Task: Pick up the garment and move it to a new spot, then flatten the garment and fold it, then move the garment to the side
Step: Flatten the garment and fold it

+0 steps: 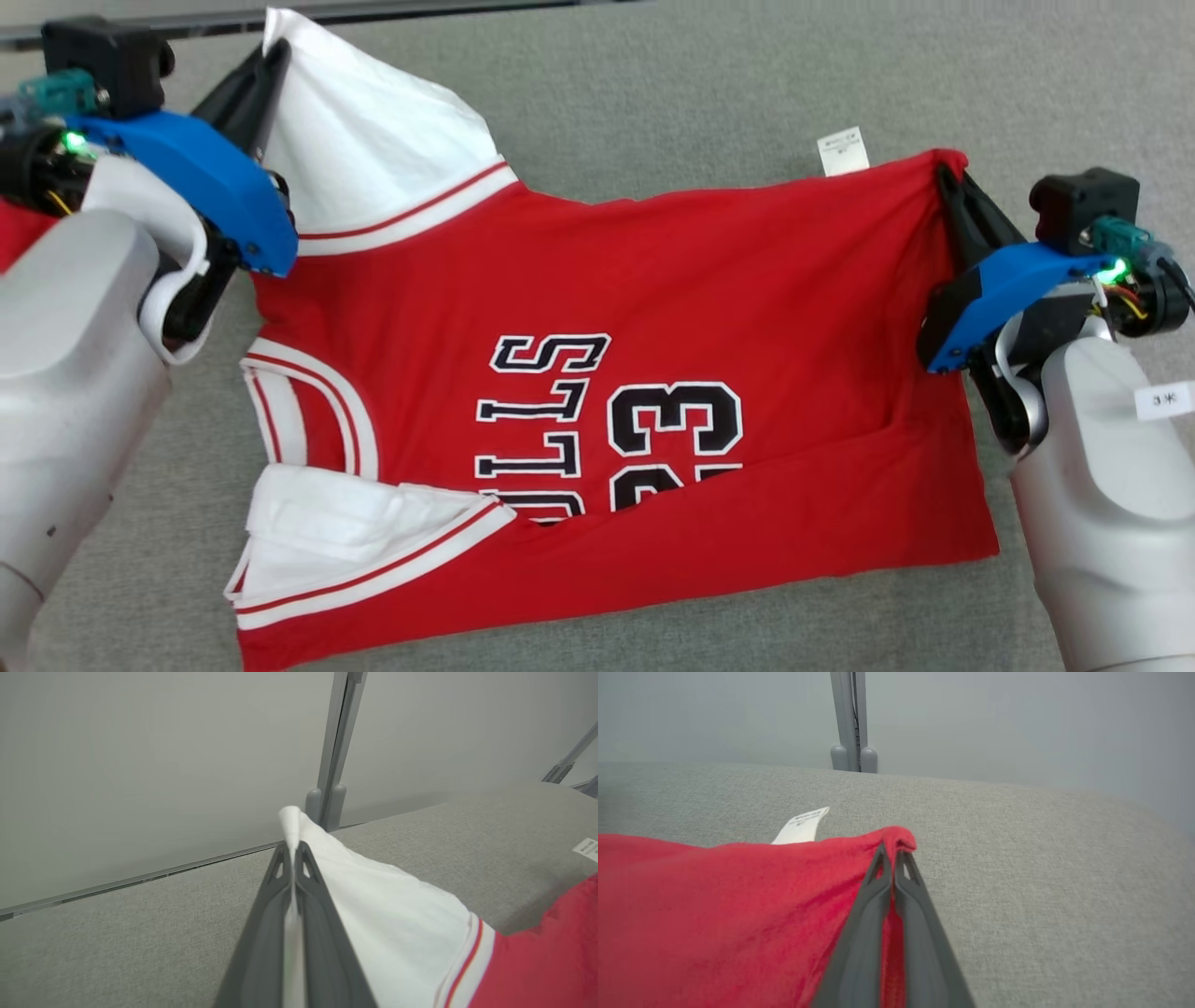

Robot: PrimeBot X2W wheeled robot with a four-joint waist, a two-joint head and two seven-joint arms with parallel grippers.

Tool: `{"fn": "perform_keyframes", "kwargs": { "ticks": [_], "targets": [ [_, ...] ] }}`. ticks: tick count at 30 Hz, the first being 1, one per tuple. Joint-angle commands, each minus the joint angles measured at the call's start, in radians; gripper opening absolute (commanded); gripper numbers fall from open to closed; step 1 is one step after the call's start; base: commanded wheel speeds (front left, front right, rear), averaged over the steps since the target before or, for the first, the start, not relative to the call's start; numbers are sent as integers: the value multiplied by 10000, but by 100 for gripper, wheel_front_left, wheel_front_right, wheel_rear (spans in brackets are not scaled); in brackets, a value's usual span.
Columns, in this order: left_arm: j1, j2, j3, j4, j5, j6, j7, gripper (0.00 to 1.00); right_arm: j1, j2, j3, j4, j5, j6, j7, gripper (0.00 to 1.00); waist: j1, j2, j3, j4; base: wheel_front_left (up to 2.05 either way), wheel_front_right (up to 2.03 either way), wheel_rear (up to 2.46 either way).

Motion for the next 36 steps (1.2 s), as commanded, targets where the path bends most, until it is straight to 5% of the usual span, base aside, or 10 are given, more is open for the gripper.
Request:
{"fn": "perform_keyframes", "kwargs": {
  "ticks": [1, 11, 24, 36],
  "targets": [
    [284, 71, -86, -178, -63, -16, -320, 0, 310, -116, -45, 167, 102, 2, -250, 0, 0, 0, -225, 82, 0, 0, 0],
    [1960, 473, -221, -1706, -142, 102, -1178, 0, 1256, -555, -73, 815, 421, 2, -1308, 0, 0, 0, -1086, 622, 0, 0, 0],
    [4910, 1081, 18, -4484, -23, 1479, -1340, 0, 2120, -722, -50, 1512, 713, 2, -2155, 0, 0, 0, -1766, 1045, 0, 0, 0],
    [6739, 1081, 349, -5255, 63, 1928, -1352, 0, 3450, -657, -176, 1020, 1001, 2, -2572, 0, 0, 0, -2228, 1221, 0, 0, 0]
  ]
}}
